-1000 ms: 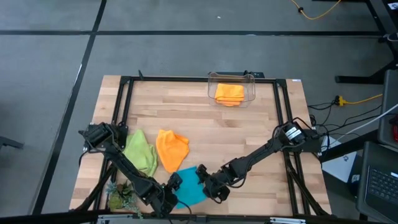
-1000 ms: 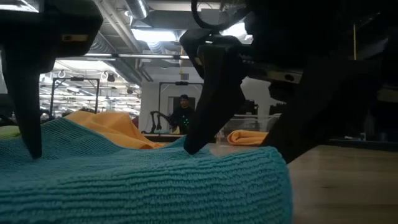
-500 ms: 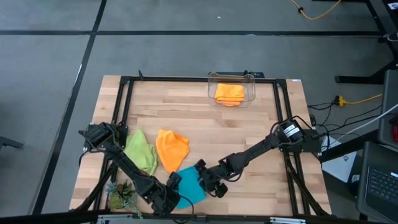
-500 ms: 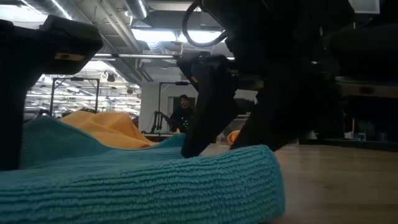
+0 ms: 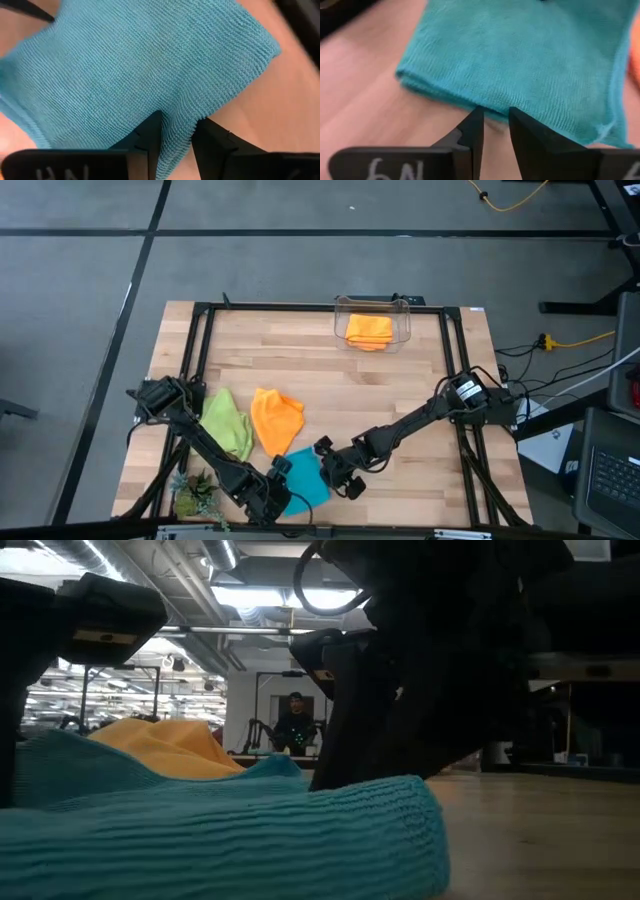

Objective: Fold microfiber towels
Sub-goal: Fold the blue microfiber towel

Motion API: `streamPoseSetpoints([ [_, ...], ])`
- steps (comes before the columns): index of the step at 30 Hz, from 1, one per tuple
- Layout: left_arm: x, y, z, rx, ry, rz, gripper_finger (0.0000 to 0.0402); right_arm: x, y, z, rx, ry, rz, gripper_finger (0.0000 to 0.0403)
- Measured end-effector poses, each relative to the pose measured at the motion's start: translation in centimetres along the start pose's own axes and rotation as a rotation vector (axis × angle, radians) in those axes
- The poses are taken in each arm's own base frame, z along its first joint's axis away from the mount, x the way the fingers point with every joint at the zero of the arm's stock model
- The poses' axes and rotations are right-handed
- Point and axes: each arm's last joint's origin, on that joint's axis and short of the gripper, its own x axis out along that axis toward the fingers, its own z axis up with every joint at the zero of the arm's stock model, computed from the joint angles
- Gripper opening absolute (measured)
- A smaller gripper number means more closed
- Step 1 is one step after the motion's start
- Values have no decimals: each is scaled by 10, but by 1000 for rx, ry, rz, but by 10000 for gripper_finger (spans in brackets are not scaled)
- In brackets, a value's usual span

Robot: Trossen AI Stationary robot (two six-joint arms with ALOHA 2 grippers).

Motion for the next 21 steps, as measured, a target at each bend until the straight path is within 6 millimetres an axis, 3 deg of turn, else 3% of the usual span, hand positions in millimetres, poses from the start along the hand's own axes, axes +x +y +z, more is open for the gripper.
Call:
streamPoseSetpoints([
  [4,2,5,-1,13,2,79,107,-3,-3,-4,87,68,-121,106],
  [10,6,18,1,-4,19,75,133,-16,-3,-11,330,267,-165,131],
  [16,11,37,3,-28,34,87,163,-30,-1,-21,551,418,-214,127],
  [21,-5,47,3,-63,81,57,172,-38,7,-30,681,534,-278,115],
])
